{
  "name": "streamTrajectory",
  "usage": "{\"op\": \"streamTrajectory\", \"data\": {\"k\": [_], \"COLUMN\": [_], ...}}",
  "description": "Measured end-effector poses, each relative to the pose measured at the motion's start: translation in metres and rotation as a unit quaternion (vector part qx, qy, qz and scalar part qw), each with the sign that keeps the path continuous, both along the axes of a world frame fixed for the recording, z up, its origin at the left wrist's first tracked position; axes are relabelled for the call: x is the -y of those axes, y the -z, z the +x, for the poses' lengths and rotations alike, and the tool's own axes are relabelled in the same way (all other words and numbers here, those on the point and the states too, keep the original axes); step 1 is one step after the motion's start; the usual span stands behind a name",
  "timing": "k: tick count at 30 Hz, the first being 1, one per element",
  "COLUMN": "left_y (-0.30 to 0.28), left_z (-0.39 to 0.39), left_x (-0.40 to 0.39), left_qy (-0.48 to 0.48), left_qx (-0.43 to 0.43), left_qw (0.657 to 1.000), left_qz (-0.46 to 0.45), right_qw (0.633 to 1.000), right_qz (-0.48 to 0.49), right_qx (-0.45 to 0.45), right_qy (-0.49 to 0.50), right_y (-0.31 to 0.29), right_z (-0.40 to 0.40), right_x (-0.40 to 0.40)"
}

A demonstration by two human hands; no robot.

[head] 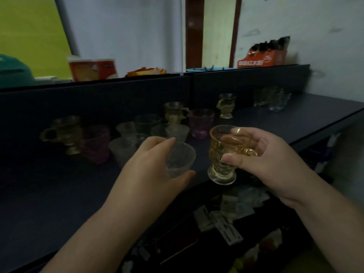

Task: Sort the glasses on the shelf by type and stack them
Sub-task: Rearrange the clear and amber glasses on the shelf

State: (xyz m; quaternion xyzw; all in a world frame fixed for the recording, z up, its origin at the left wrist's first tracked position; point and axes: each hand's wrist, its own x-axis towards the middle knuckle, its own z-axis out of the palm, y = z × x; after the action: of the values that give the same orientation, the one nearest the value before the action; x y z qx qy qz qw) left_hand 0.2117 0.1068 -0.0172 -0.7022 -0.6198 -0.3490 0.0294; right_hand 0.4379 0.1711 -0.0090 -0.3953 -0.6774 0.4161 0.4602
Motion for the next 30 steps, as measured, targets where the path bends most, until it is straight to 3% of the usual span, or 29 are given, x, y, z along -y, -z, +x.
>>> {"op": "streamTrajectory", "data": {"k": [13,30], "left_y": [0.004,-0.012], "left_z": [0.155,0.185], "left_x": [-0.124,-0.277], "left_qy": [-0.027,-0.048], "left_qx": [0.026,-0.005], "left_qw": [0.999,0.998], "left_qz": [-0.022,-0.042], "right_qw": [1.0,0.995], "right_qz": [0.011,0.045], "right_qx": [0.015,0.08], "right_qy": [0.004,0.026], "right_y": [-0.013,-0.005], "right_z": [0.154,0.145], "right_x": [-0.131,-0.368]}}
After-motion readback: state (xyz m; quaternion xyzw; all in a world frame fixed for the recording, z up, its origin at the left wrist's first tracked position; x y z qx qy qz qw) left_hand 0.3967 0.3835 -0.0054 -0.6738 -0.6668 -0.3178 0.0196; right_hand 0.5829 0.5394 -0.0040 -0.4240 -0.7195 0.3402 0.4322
